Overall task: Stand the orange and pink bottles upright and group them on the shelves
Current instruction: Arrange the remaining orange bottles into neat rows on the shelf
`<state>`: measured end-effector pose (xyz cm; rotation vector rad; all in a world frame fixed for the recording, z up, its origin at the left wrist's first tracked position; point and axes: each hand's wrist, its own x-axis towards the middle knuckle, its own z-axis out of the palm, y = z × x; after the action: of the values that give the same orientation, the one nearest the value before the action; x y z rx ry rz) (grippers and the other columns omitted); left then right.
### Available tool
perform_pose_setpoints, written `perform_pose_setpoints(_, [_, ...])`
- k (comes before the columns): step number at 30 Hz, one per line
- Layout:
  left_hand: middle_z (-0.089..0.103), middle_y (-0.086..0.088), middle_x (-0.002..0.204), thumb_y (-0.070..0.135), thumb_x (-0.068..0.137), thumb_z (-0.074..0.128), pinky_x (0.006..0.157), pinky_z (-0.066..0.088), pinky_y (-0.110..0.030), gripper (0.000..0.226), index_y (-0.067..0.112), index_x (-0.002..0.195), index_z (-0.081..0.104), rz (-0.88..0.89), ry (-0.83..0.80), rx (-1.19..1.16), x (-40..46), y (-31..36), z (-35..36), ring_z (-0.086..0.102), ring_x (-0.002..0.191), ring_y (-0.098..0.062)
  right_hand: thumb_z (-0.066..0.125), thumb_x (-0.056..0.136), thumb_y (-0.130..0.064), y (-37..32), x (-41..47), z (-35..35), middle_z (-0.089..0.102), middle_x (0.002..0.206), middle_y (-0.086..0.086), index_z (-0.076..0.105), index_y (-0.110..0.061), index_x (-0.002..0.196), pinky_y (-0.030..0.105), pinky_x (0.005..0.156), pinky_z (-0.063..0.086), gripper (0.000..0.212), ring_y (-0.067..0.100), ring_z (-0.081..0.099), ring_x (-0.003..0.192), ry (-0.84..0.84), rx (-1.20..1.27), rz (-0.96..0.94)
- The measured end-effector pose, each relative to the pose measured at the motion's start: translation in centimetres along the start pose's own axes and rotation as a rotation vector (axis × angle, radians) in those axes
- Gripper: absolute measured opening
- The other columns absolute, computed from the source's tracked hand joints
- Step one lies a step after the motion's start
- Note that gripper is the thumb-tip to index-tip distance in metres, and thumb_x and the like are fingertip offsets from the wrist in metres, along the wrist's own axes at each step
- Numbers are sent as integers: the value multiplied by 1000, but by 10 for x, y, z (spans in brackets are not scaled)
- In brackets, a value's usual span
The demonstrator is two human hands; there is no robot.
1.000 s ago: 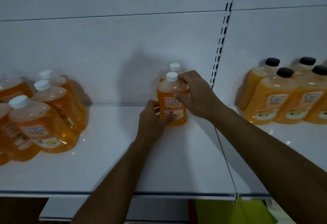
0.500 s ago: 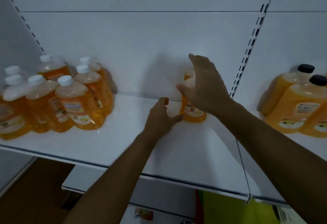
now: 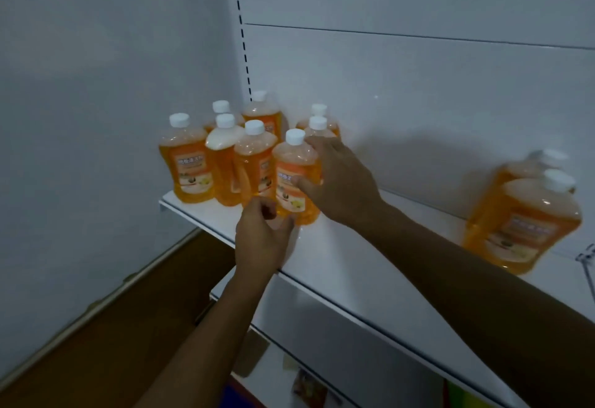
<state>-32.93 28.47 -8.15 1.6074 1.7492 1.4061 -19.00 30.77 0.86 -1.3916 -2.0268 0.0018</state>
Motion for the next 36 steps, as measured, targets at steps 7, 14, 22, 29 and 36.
perform_pose_setpoints(7, [54,15,114,33,81,75,73,46,-11,57,22,130,46,11,-177,-95,11,-10,-5,58,92,-3,70,82,-42,-1,20,18,52,129,6,48,-18,131,40,96,46,59,25,48,119,25,-34,107])
perform_pose_setpoints(14, [58,10,104,44,75,77,71,42,-21,52,23,119,56,140,-202,43,19,-7,13,53,88,-7,70,82,-35,12,0,-13,59,112,0,55,-17,122,35,86,49,46,17,53,99,-10,33,175])
perform_pose_setpoints(22, [56,23,96,24,71,83,65,46,-7,51,24,108,49,217,-554,-244,22,46,66,57,85,13,69,85,-27,53,-29,-77,62,113,-1,51,-19,129,21,74,42,49,14,57,94,17,-13,306])
perform_pose_setpoints(29, [55,21,98,21,74,81,65,40,-7,52,20,116,52,312,-630,-279,31,92,128,52,82,13,65,87,-22,82,-26,-127,64,106,4,37,-31,136,39,77,54,56,23,61,87,-39,-301,368])
perform_pose_setpoints(36, [58,11,99,22,73,83,61,43,-14,52,19,109,46,226,-708,-294,39,102,179,57,83,1,55,88,-3,108,-5,-130,56,93,6,38,-23,131,29,55,50,51,18,55,71,-132,-486,382])
